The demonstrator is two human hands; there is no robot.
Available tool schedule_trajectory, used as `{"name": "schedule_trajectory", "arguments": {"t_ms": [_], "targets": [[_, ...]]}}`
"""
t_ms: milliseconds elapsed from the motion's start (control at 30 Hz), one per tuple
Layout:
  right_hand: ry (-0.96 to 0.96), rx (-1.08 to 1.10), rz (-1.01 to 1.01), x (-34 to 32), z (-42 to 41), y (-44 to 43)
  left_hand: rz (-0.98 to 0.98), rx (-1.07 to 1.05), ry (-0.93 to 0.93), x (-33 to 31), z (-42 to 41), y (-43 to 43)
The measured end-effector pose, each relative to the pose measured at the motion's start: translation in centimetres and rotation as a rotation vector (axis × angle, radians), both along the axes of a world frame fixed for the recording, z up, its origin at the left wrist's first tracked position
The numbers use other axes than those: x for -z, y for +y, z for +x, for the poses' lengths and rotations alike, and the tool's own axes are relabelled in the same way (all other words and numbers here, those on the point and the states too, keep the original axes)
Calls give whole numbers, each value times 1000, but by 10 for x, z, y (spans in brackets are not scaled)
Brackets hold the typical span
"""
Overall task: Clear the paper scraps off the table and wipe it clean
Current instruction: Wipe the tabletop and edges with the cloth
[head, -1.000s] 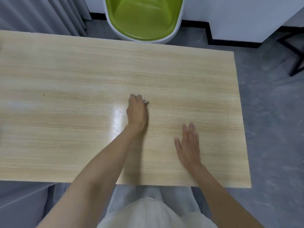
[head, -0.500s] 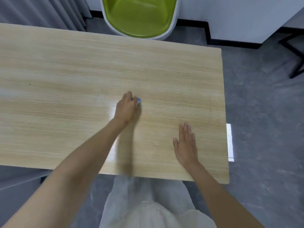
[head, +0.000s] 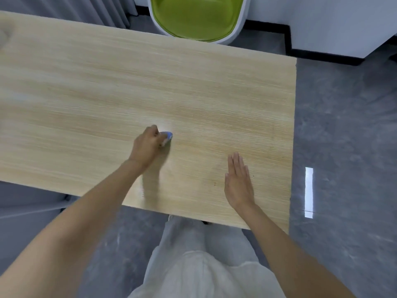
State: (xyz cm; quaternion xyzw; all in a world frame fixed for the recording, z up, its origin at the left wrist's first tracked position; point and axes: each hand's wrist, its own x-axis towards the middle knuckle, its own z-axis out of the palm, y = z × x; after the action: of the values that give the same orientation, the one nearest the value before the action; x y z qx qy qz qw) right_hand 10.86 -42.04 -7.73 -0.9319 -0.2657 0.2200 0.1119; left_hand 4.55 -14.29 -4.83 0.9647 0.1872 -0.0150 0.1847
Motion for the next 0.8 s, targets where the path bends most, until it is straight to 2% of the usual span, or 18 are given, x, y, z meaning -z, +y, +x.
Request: {"name": "schedule_trajectory", "arguments": {"t_ms": [67, 133, 167, 233, 267, 300, 367, 433, 533, 633, 733, 800], "targets": [[-5, 13, 27, -2, 0, -2, -22, -210, 9, 0, -8, -21], [-44, 43, 83, -5, -2, -6, -71, -349, -59, 5, -20, -66], [-47, 55, 104, -7, -2, -9, -153, -320, -108, 8, -29, -98], [-61, 66, 137, -10, -2, -14, -219, -112, -139, 16, -47, -161], [-72, 65, 144, -11, -2, -16, -281, -38, -63, 7, -55, -184], [-82, 66, 146, -13, -2, -18, -391, 18, -9, 3, -62, -199], [-91, 90, 159, -14, -2, -20, -405, 139, -68, 1, -71, -196], [-84, 116, 178, -14, -4, -21, -435, -87, -130, -6, -73, -161], [-69, 95, 184, -15, -10, -20, -266, -375, -221, -14, -90, -76], [-38, 96, 165, -18, -19, -19, -92, -497, -90, -12, -119, -13], [-22, 95, 168, -17, -29, -23, 58, -532, 42, -2, -130, -24], [-14, 93, 175, -14, -35, -27, -30, -588, 17, 9, -124, -69]]}}
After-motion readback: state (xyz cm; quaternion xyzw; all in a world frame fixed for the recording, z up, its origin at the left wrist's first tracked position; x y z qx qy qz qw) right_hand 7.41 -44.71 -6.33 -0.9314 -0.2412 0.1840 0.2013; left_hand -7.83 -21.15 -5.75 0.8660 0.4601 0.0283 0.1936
